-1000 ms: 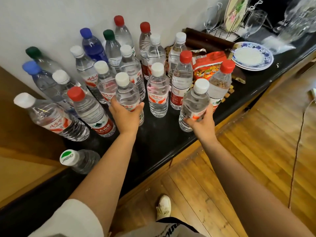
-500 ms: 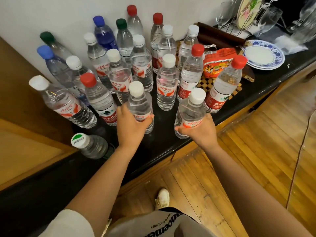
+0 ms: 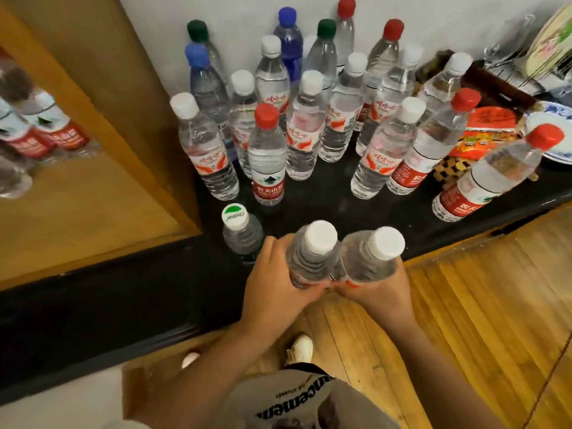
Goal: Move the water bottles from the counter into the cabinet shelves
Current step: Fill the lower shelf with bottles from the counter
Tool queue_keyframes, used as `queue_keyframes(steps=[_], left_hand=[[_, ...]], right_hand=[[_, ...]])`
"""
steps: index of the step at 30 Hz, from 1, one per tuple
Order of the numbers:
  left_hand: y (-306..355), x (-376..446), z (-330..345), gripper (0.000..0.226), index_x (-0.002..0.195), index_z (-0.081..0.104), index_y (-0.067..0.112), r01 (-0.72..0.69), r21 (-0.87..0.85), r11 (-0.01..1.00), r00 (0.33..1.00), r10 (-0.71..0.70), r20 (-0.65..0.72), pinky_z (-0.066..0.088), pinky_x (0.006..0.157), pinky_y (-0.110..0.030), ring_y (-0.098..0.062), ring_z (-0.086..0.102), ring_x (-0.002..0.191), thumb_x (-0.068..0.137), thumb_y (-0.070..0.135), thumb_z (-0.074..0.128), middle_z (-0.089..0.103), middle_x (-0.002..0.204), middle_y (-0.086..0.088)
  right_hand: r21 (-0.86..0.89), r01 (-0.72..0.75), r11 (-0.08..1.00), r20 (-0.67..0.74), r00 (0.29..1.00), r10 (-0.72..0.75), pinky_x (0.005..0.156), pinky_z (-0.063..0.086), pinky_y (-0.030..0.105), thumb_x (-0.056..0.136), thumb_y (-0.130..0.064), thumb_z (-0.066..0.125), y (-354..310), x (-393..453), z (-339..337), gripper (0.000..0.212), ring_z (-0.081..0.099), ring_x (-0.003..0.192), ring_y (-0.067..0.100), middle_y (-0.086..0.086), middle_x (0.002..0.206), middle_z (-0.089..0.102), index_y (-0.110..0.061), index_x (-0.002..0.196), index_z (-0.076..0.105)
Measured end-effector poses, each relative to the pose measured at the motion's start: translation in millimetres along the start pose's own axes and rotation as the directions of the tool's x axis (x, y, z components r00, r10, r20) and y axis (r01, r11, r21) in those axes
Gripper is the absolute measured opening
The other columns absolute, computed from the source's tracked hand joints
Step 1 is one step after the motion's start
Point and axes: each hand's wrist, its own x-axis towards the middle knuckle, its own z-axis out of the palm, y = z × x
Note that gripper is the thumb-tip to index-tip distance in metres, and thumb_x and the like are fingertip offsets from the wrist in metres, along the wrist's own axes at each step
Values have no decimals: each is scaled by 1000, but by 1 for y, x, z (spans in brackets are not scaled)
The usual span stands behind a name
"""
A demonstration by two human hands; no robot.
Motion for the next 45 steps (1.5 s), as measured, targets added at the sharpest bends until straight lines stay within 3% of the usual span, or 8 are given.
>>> queue_keyframes(steps=[4, 7, 14, 21, 24, 28, 33, 45], left_hand=[[-18, -32, -22, 69, 108, 20, 76, 19, -40, 999, 997, -16, 70, 38, 79, -8, 25, 36, 107, 53, 68, 63, 37, 108, 43], [-41, -48, -45, 68, 107, 27, 73, 55, -59, 997, 998, -52, 46, 42, 76, -11, 18, 41, 109, 52, 68, 66, 39, 111, 38], [-100, -73, -127, 64, 106, 36, 66, 123, -77, 989, 990, -128, -59, 51, 76, -21, 9, 53, 98, 51, 71, 67, 49, 102, 25], [-139, -71, -210, 55, 103, 46, 53, 134, -57, 989, 969, -143, -201, 46, 74, -18, 9, 52, 96, 53, 66, 66, 53, 99, 22], [-155, -59, -246, 63, 109, 51, 42, 112, -62, 992, 950, -125, -285, 45, 78, -19, 5, 53, 98, 53, 66, 66, 55, 105, 18], [-176, -31, -285, 67, 110, 52, 38, 112, -62, 992, 908, -128, -398, 49, 78, -28, -4, 56, 98, 51, 65, 69, 52, 101, 17], [-205, 2, -315, 77, 115, 55, 26, 141, -118, 983, 856, -181, -484, 48, 83, -32, -12, 57, 101, 47, 55, 77, 49, 101, 14], [-221, 16, -318, 98, 118, 45, 30, 306, -200, 931, 728, -364, -580, 38, 77, -26, -3, 44, 97, 32, 65, 76, 39, 106, 20]], right_hand=[[-212, -48, 976, 182, 979, 88, 84, 54, 40, 68, -33, 79, -17, -14, 14, 40, 61, 99, 21, 1, 98, 61, -17, 98, 57], [-240, 74, 968, 203, 979, -24, 83, 53, 40, 67, -38, 78, -39, -25, 36, 42, 61, 95, 19, 1, 97, 65, -18, 100, 63], [-77, 90, 993, 239, 969, -69, 88, 50, 42, 53, -39, 81, -98, -50, 114, 44, 63, 93, 16, -30, 84, 55, -54, 82, 52], [-16, 224, 975, 297, 932, -209, 84, 42, 16, 45, -67, 64, -156, -34, 181, 61, 49, 92, -6, -35, 93, 49, -71, 99, 36], [97, 277, 956, 230, 928, -292, 84, 43, 21, 44, -61, 72, -190, -16, 202, 68, 55, 99, 5, -24, 96, 58, -69, 103, 39], [168, 381, 909, 169, 898, -407, 95, 42, 34, 51, -53, 75, -237, 12, 230, 69, 50, 102, -20, -51, 104, 49, -67, 108, 40], [256, 240, 936, 149, 947, -284, 99, 43, 51, 51, -36, 85, -261, 40, 271, 52, 60, 106, 17, -17, 100, 61, -44, 91, 53], [196, -42, 980, 197, 980, 3, 105, 42, 42, 51, -31, 88, -264, 59, 318, 80, 49, 122, 21, 5, 131, 51, -21, 119, 47]])
